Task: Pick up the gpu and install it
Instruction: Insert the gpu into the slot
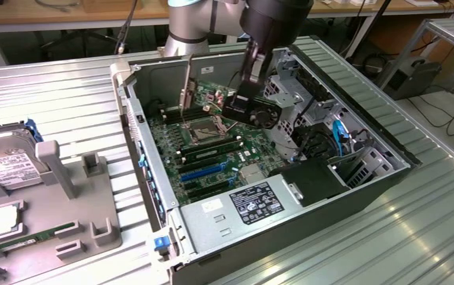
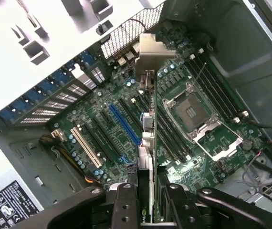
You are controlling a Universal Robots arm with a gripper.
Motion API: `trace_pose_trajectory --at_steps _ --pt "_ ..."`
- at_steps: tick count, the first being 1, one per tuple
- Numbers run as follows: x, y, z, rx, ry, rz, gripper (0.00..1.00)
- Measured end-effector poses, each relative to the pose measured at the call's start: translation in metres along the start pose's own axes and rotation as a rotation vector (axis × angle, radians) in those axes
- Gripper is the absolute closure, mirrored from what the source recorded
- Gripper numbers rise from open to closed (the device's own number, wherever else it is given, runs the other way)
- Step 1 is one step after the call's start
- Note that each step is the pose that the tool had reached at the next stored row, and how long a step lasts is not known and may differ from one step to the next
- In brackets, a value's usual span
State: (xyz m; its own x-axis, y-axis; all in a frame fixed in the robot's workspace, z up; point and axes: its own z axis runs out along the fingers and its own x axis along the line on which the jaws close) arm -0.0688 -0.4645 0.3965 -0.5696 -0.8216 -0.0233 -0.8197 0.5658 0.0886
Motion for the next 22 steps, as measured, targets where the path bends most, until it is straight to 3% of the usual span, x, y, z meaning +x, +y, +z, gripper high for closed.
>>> trace_pose_trajectory --at_steps 3,5,11,18,22 --pt "0.0000 0.0000 0.0001 -0.0003 -0.0069 -0.070 0.74" --pt "0.0000 0.0000 0.0002 0.0009 -0.0081 -0.098 0.74" --pt "0.0000 -0.0001 0.0011 0.0057 -0.0035 -0.219 0.74" --pt "0.0001 -0.0003 0.0033 0.0170 -0.0015 -0.355 0.74" --pt "0.0001 -0.0004 0.0048 0.0181 -0.0002 -0.412 0.74"
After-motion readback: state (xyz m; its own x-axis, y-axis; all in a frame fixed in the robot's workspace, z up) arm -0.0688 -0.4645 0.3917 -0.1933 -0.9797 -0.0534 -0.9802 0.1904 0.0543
